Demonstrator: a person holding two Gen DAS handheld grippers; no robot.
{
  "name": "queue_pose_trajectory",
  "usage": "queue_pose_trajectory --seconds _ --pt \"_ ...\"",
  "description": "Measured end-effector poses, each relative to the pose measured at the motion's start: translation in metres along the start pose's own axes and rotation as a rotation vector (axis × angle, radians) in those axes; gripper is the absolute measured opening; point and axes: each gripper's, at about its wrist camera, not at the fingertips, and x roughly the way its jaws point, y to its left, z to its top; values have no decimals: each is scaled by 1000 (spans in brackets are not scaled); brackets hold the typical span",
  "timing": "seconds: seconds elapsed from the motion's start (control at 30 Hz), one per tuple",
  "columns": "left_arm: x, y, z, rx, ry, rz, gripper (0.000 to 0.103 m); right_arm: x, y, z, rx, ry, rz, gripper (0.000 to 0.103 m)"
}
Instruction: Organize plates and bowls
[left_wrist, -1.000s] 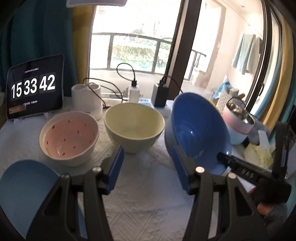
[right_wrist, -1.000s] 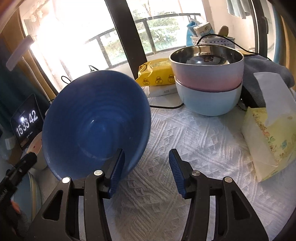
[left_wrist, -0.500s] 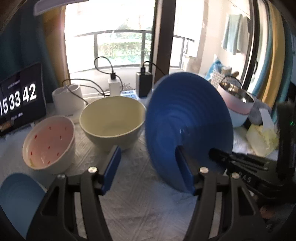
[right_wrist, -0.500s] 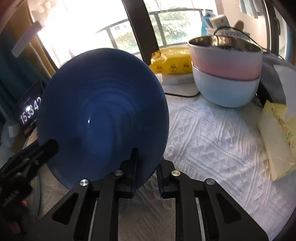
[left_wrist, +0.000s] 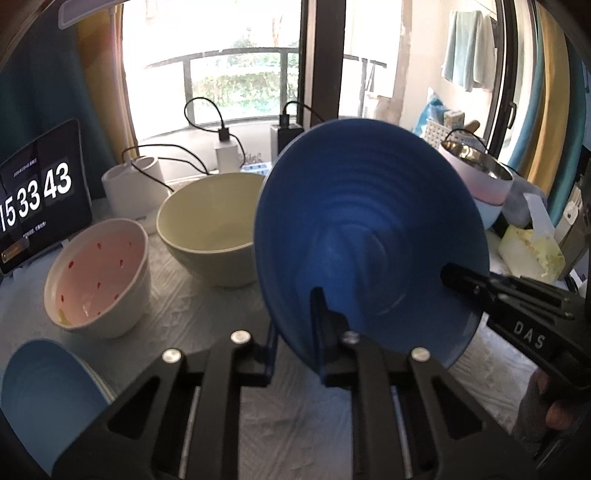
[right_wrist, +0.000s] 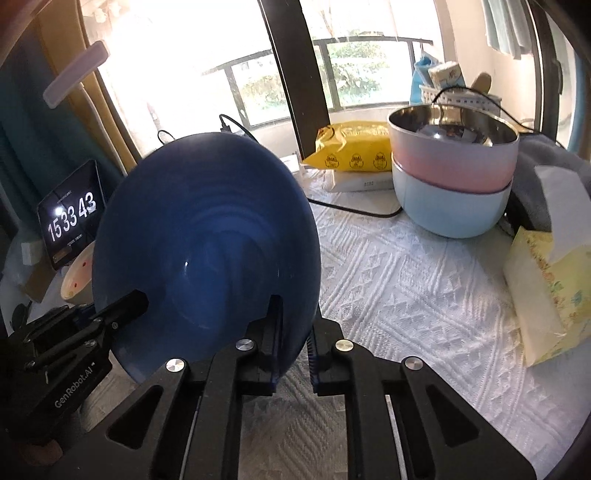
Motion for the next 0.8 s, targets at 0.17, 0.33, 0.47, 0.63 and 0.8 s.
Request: queue_pose_trajectory --seconds 0.17,0.33,0.47,0.63,0.8 --pt "-11 1 -2 3 -13 -7 16 -7 4 -3 -2 -8 -5 13" --pt "-23 5 -5 -2 -13 -17 16 -17 10 -5 3 -10 -1 13" --pt "-35 7 -10 -5 -15 -16 16 -26 15 -7 4 -6 0 13" --pt "-50 9 -16 -9 -28 -18 16 -41 23 -14 8 -15 -1 13" --pt "-65 12 -23 -18 -22 -28 16 -53 29 -21 16 -15 0 13"
